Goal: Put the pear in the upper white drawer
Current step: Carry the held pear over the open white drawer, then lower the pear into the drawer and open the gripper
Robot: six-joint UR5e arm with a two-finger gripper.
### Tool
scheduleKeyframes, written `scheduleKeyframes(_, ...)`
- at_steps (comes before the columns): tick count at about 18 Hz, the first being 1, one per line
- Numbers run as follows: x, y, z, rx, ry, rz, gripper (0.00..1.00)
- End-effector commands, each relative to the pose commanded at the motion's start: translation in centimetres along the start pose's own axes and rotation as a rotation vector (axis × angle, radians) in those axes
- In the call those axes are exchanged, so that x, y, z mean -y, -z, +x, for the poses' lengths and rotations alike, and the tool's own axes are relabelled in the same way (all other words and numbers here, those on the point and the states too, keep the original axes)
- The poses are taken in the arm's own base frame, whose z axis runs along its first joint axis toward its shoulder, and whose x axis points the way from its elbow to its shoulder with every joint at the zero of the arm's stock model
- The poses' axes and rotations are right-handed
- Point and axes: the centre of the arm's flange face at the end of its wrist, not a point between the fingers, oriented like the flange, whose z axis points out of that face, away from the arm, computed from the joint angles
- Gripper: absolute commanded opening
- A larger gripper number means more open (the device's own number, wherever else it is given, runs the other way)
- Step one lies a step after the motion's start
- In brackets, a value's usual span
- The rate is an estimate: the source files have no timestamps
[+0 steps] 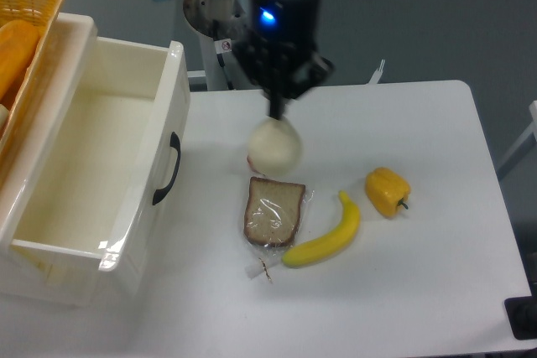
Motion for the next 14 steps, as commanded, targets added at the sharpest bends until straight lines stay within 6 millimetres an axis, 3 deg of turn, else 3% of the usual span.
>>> scheduleKeyframes(5, 3.0, -0.7, 6.0, -0.062, -0.029, 0.021, 0.0)
scheduleKeyframes(14, 4.5, -4.4, 9.6, -0.157, -0.074, 0.002, 0.0)
